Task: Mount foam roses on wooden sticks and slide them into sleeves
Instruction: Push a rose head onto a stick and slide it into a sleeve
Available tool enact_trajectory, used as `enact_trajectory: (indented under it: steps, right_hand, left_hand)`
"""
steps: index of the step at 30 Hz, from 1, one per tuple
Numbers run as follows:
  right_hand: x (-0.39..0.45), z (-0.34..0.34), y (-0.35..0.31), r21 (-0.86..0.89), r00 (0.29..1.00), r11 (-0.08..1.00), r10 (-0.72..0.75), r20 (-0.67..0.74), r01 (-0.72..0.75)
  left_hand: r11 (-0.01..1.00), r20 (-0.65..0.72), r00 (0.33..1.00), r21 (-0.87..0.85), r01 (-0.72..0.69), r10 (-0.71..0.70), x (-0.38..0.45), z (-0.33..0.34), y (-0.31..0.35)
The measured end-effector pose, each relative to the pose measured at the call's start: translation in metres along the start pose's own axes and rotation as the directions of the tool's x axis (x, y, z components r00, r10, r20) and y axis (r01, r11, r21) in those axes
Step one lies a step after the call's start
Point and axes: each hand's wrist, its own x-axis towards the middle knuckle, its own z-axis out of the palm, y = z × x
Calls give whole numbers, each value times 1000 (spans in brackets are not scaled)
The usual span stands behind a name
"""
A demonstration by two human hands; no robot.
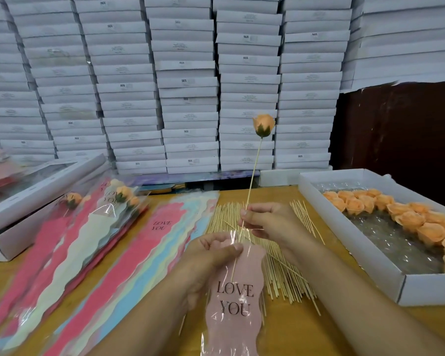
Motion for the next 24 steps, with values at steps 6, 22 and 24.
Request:
enact_trajectory:
  steps: [6,22,24]
  right_hand:
    - [4,1,-5,-29,992,995,-93,-87,91]
    - [-15,4,2,-131,977,972,-178,122,193]
    - [-15,7,6,-115,977,972,-192,98,202]
  left_hand:
    - [1000,-17,1000,12,18,-18,-1,0,-2]
    - [996,32,999,-77,-32,35,-1,4,5]
    - [998,11,1000,-64,-14,14,-3,5,4]
